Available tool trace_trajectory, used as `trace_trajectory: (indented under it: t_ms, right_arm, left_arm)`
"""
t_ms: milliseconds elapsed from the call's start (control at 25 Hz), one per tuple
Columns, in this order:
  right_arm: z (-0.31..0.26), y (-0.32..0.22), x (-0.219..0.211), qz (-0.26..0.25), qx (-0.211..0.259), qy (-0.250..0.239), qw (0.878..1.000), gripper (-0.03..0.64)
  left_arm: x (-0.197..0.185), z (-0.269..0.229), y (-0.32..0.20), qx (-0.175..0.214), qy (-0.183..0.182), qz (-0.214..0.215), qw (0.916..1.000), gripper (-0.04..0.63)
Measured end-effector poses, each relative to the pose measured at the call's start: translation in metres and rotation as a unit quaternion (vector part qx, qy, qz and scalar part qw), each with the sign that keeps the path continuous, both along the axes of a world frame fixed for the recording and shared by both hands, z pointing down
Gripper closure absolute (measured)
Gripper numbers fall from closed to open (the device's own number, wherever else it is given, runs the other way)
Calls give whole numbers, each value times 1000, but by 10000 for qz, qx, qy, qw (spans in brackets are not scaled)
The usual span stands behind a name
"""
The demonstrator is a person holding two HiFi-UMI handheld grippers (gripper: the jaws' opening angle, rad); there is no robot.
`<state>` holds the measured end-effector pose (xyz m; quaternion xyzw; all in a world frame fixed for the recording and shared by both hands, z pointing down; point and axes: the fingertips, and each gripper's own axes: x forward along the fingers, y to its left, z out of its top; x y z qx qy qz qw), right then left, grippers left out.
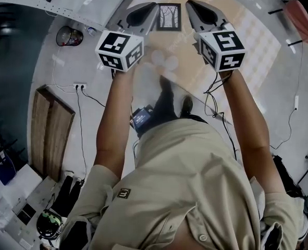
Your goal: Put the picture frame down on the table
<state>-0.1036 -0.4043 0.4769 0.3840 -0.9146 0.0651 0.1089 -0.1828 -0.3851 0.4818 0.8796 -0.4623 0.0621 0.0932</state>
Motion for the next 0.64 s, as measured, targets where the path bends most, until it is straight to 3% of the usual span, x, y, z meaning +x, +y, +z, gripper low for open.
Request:
trace_trajectory:
  t_ms: [280,480,640]
  right_arm:
    - [-66,34,-5,-271,595,-359,9972,592]
    - [-191,119,65,-364,1149,-445,9917,591]
    - [-257,179,113,-384,1300,-465,9897,592]
  left_arm:
    - [-5,-59,32,603,-72,48,9981,572]
    - [70,-183,113,1225,-79,212,9922,572]
    - [119,-251,172,1421,-67,313,9893,572]
